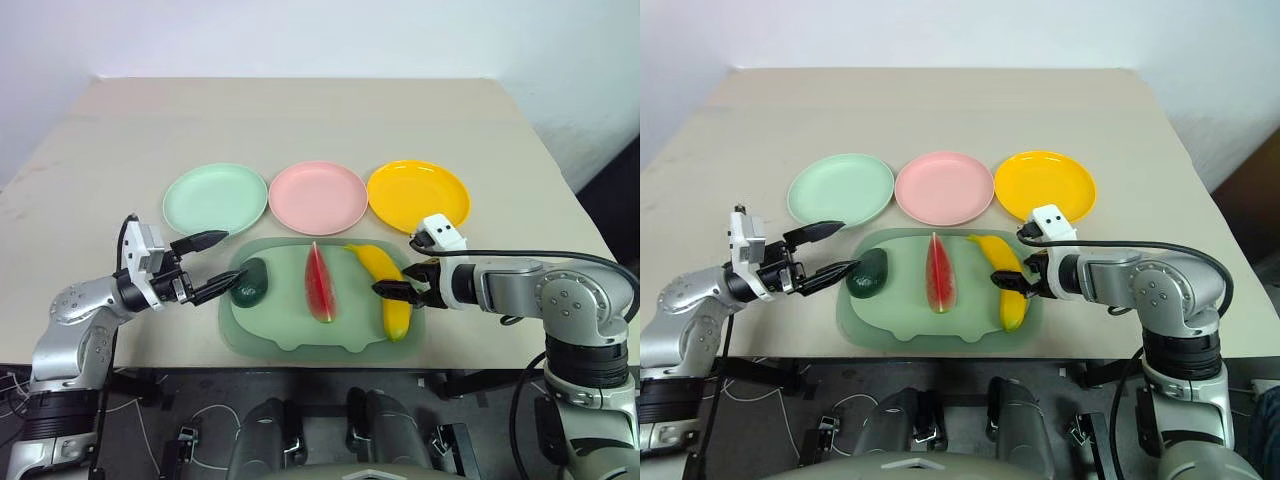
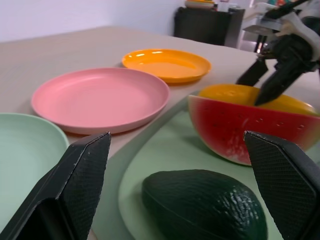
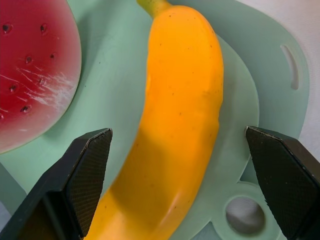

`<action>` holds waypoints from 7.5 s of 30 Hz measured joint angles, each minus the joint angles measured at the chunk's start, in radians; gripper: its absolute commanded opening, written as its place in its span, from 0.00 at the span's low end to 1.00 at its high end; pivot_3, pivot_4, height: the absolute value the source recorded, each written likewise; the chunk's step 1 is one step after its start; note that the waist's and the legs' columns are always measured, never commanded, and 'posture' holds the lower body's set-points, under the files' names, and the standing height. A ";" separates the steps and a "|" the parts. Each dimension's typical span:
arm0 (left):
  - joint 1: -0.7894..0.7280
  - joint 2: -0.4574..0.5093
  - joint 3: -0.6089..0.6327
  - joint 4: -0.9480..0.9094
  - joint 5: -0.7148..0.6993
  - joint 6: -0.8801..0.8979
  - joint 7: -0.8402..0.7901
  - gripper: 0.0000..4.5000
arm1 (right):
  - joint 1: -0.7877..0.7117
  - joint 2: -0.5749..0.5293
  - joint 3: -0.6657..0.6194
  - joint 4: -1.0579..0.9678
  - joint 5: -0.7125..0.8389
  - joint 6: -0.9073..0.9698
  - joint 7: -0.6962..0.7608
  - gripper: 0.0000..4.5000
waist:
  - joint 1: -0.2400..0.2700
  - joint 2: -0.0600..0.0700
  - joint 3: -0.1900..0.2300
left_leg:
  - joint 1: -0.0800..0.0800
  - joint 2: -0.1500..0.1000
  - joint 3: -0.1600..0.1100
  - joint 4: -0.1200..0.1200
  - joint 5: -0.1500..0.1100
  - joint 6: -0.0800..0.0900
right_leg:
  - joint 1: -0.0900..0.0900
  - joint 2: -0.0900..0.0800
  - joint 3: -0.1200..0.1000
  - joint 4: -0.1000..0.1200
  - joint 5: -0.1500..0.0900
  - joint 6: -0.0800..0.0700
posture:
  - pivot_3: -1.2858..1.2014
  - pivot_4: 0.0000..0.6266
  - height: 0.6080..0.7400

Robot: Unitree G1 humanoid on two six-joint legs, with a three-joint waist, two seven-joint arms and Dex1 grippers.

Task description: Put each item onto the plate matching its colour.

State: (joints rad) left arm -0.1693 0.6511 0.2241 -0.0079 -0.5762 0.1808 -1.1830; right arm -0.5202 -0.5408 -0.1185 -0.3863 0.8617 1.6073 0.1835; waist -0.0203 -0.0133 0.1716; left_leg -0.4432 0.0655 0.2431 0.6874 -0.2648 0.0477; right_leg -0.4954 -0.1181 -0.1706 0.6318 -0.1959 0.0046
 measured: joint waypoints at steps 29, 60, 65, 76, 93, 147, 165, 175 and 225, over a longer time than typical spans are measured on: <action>-0.029 -0.035 -0.022 0.013 -0.002 0.000 -0.042 1.00 | -0.444 -0.139 0.198 0.563 -0.353 -0.366 0.213 0.41 | -0.027 0.001 0.000 | 0.000 0.000 0.003 -0.003 0.001 -0.001 | -0.002 0.000 0.001 0.000 0.001 0.002 | 0.52 0.24 0.67; 0.017 -0.005 0.007 -0.046 -0.005 0.024 0.017 1.00 | -0.682 -0.009 0.163 0.921 -0.645 -0.521 0.497 1.00 | -0.048 0.002 0.001 | 0.000 0.000 0.000 0.003 0.002 -0.003 | -0.006 -0.003 0.003 0.016 0.000 0.006 | 0.52 0.24 0.67; 0.016 -0.004 0.008 -0.031 -0.005 0.023 0.003 1.00 | -0.591 0.063 0.069 0.595 -0.466 -0.060 0.461 1.00 | -0.048 0.002 0.001 | -0.001 0.000 0.000 0.004 0.002 -0.003 | -0.007 -0.003 0.002 0.017 -0.001 0.005 | 0.52 0.24 0.67; -0.020 -0.003 -0.001 0.021 -0.004 0.008 -0.034 1.00 | -0.542 0.124 0.136 0.627 0.356 0.001 -0.125 1.00 | -0.048 0.001 0.000 | -0.001 0.000 0.001 0.004 0.002 -0.003 | -0.006 -0.003 0.002 0.016 0.000 0.006 | 0.52 0.24 0.67; -0.046 0.000 -0.008 0.047 -0.002 0.006 -0.048 1.00 | -0.561 0.304 0.331 0.865 1.075 -0.163 -1.051 1.00 | -0.048 0.001 0.000 | 0.001 0.000 0.000 0.005 0.002 -0.002 | -0.003 0.000 0.002 0.016 0.000 0.006 | 0.52 0.24 0.67; -0.080 0.000 -0.035 0.024 0.000 0.034 0.015 1.00 | -0.650 0.291 0.566 0.687 0.428 0.001 -0.522 0.72 | -0.046 0.001 0.000 | 0.001 0.000 0.000 0.005 0.001 -0.002 | -0.003 0.000 0.002 0.015 0.000 0.006 | 0.52 0.24 0.67; -0.077 0.007 -0.031 0.021 -0.002 0.034 0.025 1.00 | -0.679 0.236 0.511 0.538 0.080 -0.013 -0.090 0.50 | -0.044 0.001 0.000 | -0.002 0.000 0.001 0.004 0.001 -0.002 | -0.005 -0.001 0.002 0.015 0.000 0.006 | 0.52 0.24 0.67; -0.059 0.030 0.001 0.014 -0.003 0.033 0.024 1.00 | -0.814 0.268 0.424 0.904 -0.211 -0.350 0.145 0.50 | -0.050 0.001 0.000 | -0.001 0.000 0.004 0.002 0.001 -0.002 | -0.007 0.000 0.002 0.015 0.000 0.006 | 0.52 0.24 0.67; 0.010 0.038 0.045 -0.036 -0.013 0.038 0.061 1.00 | -0.190 0.176 0.035 0.017 -0.365 -0.455 0.533 1.00 | -0.041 0.001 0.000 | 0.000 -0.001 0.001 -0.002 0.003 -0.005 | -0.008 -0.002 0.002 0.014 -0.001 0.004 | 0.52 0.24 0.67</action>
State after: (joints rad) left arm -0.1595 0.6889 0.2690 -0.0443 -0.5893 0.2192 -1.1217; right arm -0.7102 -0.3646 -0.0836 -0.3692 0.4969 1.1524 0.7168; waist -0.0614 -0.0127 0.1718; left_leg -0.4432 0.0648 0.2444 0.6852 -0.2616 0.0424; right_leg -0.5033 -0.1200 -0.1683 0.6458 -0.1971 0.0088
